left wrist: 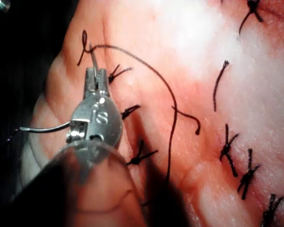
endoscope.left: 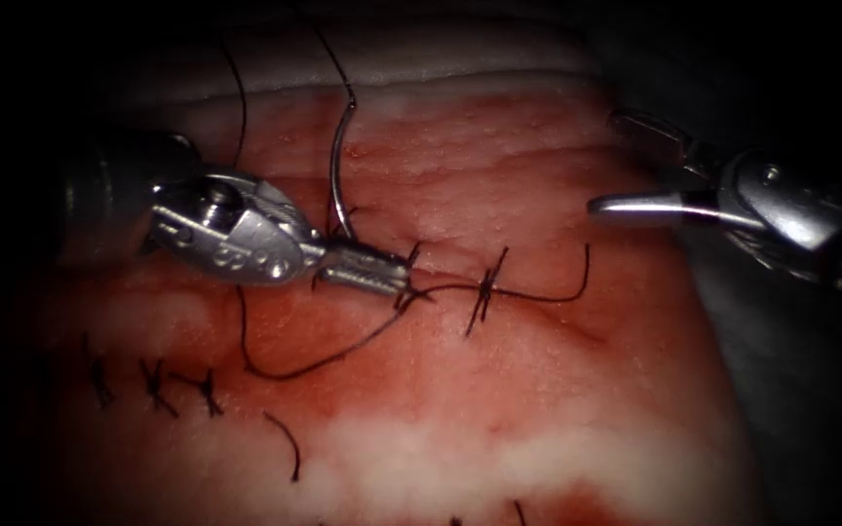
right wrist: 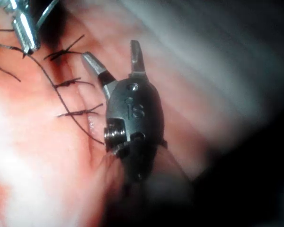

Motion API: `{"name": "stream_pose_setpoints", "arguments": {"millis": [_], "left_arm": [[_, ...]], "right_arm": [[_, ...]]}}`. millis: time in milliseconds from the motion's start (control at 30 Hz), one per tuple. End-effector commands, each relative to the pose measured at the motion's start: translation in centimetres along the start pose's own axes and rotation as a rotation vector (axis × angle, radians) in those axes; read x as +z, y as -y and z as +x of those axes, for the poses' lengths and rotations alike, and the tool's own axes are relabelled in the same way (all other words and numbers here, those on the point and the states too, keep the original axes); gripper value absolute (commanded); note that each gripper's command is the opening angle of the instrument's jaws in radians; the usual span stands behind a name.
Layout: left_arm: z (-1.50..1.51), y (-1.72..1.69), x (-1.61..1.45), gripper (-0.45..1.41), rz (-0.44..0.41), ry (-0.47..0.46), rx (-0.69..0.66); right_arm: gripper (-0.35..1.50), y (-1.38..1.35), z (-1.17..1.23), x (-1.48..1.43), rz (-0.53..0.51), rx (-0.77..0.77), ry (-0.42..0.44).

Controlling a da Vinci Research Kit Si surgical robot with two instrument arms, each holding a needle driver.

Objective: Wound Closure
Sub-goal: Hand the needle over to the right needle driver.

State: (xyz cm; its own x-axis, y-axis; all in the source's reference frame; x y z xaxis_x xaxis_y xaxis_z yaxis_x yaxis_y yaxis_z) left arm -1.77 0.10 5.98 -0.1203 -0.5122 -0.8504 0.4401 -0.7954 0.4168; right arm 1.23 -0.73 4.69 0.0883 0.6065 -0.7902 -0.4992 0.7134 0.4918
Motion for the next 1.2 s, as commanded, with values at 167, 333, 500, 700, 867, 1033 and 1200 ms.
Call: {"name": "stream_pose_setpoints", "arguments": {"millis": [167,333,500,700,867,1033,1200], "left_arm": [[0.15,0.03,0.08,-0.45,-0.022,-0.087,0.060],[0.37,0.08,0.08,-0.45,-0.025,-0.226,0.082],[0.50,0.16,0.05,-0.45,0.018,-0.342,0.087],[0.58,0.17,-0.01,-0.45,0.047,-0.446,0.070],[0.64,0.18,-0.04,-0.45,0.061,-0.485,0.075],[0.61,0.19,0.01,-0.45,0.065,-0.492,0.077],[0.62,0.18,0.06,-0.45,0.061,-0.495,0.071]], "right_arm": [[0.89,-0.18,0.12,0.23,0.006,0.078,-0.023],[1.00,-0.08,-0.06,0.30,0.092,0.248,-0.038],[0.96,0.12,-0.29,0.31,0.186,0.380,-0.035],[0.88,0.30,-0.46,0.37,0.264,0.508,-0.089],[0.91,0.49,-0.58,0.46,0.284,0.584,-0.088],[0.96,0.65,-0.65,0.57,0.293,0.673,-0.074],[1.05,0.76,-0.68,0.71,0.316,0.731,-0.077]]}}
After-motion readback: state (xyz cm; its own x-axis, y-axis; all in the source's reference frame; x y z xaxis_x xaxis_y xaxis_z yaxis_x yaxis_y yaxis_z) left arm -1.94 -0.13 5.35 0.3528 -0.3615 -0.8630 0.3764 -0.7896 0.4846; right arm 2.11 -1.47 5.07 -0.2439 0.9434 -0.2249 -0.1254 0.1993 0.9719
